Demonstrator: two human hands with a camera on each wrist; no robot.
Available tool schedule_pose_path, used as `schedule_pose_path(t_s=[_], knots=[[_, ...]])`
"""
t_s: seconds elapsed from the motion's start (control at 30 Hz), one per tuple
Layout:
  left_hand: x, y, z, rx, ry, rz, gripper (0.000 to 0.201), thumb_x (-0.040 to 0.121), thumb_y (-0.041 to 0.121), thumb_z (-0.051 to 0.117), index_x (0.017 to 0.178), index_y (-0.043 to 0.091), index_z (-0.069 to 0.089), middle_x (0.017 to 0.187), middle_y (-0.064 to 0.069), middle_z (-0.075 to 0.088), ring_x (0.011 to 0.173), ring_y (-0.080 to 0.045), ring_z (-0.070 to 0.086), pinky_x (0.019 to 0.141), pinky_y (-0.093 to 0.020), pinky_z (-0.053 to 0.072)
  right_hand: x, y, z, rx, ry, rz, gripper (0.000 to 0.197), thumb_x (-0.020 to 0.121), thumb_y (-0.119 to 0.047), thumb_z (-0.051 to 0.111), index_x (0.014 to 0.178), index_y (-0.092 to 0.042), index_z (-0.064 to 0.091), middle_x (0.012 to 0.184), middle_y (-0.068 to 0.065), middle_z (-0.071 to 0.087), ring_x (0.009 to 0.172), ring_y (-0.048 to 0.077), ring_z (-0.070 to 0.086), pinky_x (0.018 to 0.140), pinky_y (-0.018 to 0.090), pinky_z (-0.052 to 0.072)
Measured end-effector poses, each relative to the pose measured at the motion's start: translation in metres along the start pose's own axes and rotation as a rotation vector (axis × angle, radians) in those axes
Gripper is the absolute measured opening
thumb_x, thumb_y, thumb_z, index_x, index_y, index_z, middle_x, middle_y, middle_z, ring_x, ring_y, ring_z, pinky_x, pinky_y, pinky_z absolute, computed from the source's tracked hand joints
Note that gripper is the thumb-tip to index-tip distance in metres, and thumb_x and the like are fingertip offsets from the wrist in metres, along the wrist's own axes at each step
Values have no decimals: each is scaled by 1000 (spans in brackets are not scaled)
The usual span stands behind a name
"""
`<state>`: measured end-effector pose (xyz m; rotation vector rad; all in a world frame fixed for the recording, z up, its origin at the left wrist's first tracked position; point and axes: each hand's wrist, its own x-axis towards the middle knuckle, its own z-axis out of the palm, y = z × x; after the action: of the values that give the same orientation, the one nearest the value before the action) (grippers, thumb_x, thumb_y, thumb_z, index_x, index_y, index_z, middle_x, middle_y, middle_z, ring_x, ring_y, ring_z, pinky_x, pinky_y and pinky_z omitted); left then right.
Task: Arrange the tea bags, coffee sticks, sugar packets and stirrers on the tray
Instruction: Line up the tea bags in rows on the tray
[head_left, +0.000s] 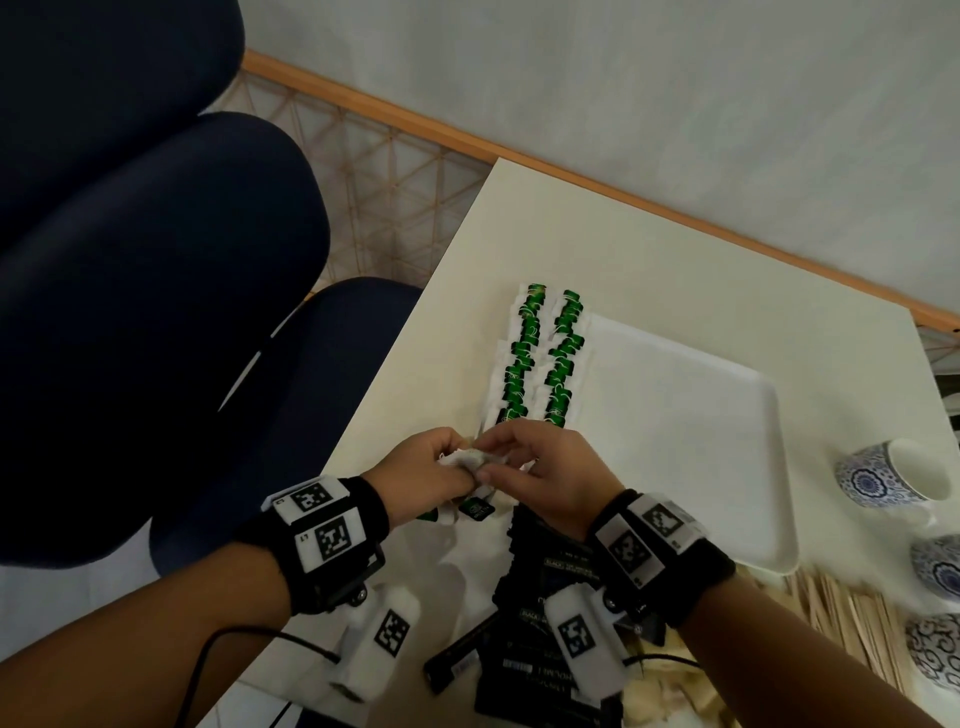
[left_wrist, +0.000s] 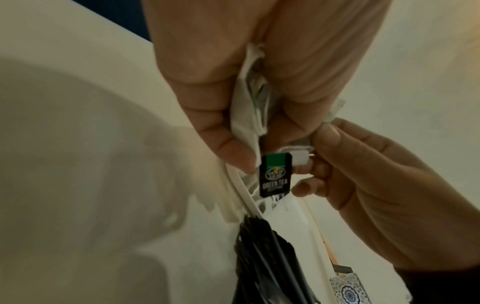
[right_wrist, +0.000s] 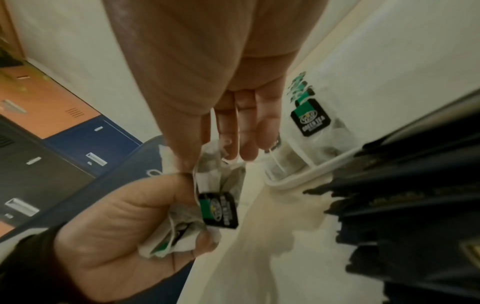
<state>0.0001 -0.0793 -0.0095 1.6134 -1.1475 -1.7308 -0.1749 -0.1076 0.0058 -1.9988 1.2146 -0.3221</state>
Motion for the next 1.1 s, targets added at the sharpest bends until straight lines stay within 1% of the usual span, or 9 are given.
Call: schedule_pose_path(t_s=[0.07,0.17,0.23,0.37,0.57,0.73,0.9,0.97,1.1], knots=[[-1,0,2,-39,-1,12,19,83,-2,58,91,15,53,72,-4,61,51,-11,60,49,-24,47,2,0,3,32,30,11,19,85,-32,68,103,-28,65,95,-13,67,82,0,59,76,21,50],[0,-4,4,-152,-11,38,32,81,5,67,107,19,55,92,-12,65,67,-19,64,62,-31,55,3,4,6,91,64,63,18,85,-30,69,103,-26,67,92,-11,69,82,0,62,79,24,52],[0,-6,5,-182,-39,54,31,85,6,65,112,18,58,92,-12,65,70,-19,64,65,-32,55,3,5,6,128,76,86,17,86,-29,68,103,-25,69,90,-11,70,84,4,65,81,27,53],[2,-5,8,-178,-49,82,19,90,13,63,108,8,62,83,-9,66,68,-19,61,64,-34,54,-4,9,4,75,114,56,23,86,-34,67,109,-29,66,89,-20,61,79,-2,59,72,16,49],[9,-7,8,-53,35,35,13,88,19,63,101,16,62,84,-4,68,71,-15,63,60,-28,51,-13,12,6,55,16,166,47,62,-39,85,92,-29,51,85,-10,59,73,8,57,68,25,51],[10,-3,12,-105,12,-7,26,86,27,66,104,10,61,82,-9,67,66,-20,64,56,-29,51,-15,18,15,52,-35,81,33,73,-19,78,87,-28,48,69,-11,57,62,3,55,63,21,50],[12,1,14,-159,30,-12,16,92,25,60,99,11,61,78,-9,66,63,-20,63,54,-29,51,-19,24,9,107,-14,40,25,79,-11,71,91,-27,55,67,-10,58,58,6,54,61,24,50],[14,2,13,-174,39,-17,16,92,22,59,101,10,62,79,-12,67,64,-22,63,56,-31,53,-21,23,3,133,-25,25,30,81,-10,68,101,-30,60,69,-8,58,57,5,51,61,21,47],[15,7,10,-276,60,-24,18,93,16,57,104,2,60,79,-17,69,56,-19,65,45,-23,48,-20,25,-9,132,-66,19,45,84,-9,65,112,-44,64,71,-4,55,59,4,46,63,16,43]])
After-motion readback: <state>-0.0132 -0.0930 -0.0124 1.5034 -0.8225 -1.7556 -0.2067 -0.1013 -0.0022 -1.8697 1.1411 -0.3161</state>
